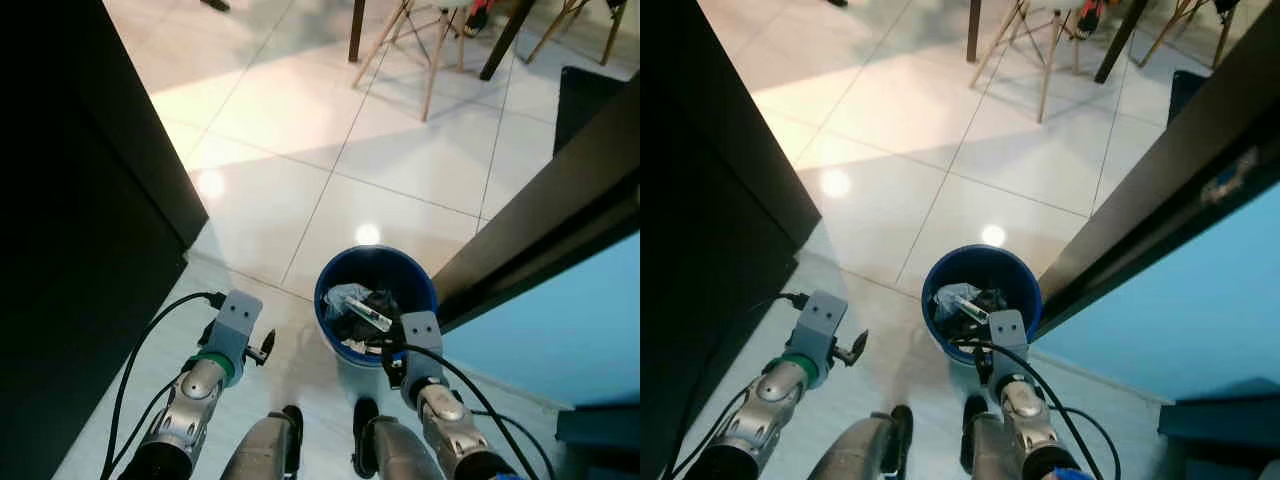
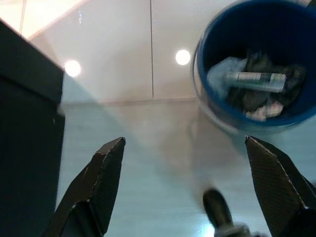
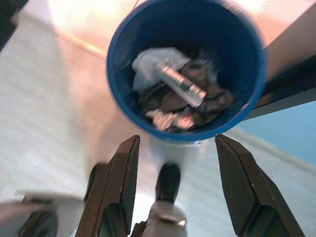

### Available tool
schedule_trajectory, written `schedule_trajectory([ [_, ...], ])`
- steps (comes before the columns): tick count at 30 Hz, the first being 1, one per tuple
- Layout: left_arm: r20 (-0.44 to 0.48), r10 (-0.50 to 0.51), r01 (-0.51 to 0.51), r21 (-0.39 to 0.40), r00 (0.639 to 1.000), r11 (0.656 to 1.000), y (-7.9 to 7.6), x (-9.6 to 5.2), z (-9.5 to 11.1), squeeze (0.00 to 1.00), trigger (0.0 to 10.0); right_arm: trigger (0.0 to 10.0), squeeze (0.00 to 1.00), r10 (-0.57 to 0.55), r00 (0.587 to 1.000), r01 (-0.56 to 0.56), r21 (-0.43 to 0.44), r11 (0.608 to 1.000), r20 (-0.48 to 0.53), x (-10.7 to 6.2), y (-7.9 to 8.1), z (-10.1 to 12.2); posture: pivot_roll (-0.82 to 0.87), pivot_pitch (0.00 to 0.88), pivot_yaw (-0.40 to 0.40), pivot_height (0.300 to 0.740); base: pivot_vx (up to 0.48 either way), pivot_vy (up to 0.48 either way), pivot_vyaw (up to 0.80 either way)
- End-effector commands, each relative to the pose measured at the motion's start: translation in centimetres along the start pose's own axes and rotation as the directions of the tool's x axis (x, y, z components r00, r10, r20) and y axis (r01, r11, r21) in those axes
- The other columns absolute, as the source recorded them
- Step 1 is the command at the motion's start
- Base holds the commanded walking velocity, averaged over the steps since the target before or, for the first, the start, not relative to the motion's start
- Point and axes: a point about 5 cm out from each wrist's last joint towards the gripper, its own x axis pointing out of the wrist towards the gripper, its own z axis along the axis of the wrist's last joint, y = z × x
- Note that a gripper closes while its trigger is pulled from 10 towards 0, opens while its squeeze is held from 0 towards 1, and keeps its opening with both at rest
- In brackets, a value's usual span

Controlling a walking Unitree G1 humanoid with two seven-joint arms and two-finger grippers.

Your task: Clean up the room

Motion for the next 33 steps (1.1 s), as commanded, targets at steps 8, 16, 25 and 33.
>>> schedule_trajectory([
  [8, -0.045, 0.028, -0.030, -0.065, 0.999, 0.997, -0.6, 0.4, -0.7, 0.00, 10.0, 10.0, 0.00, -0.081, 0.995, 0.080, -0.012, 0.997, -0.050, -0.7, -1.2, -1.6, 0.08, 0.056, 0.063, 0.740, 0.000, 0.000, 0.00],
  [16, -0.047, 0.046, -0.051, -0.114, 0.998, 0.992, -0.6, 0.5, -1.0, 0.00, 10.0, 10.0, 0.00, -0.069, 0.995, 0.067, -0.032, 0.997, -0.068, -0.7, -1.3, -1.8, 0.07, 0.063, 0.038, 0.740, 0.000, 0.000, 0.00],
  [25, -0.041, 0.070, -0.075, -0.149, 0.997, 0.986, -0.3, 0.5, -1.0, 0.00, 10.0, 10.0, 0.00, -0.038, 0.995, 0.033, -0.055, 0.998, -0.090, -0.7, -0.6, -2.0, 0.07, 0.073, 0.023, 0.740, 0.000, -0.148, 0.00],
  [33, -0.056, 0.092, -0.101, -0.201, 0.994, 0.974, 0.1, 0.6, -1.2, 0.00, 10.0, 10.0, 0.00, -0.036, 0.994, 0.031, -0.059, 0.998, -0.099, -0.5, -0.5, -1.8, 0.07, 0.059, 0.031, 0.740, 0.000, -0.180, 0.00],
])
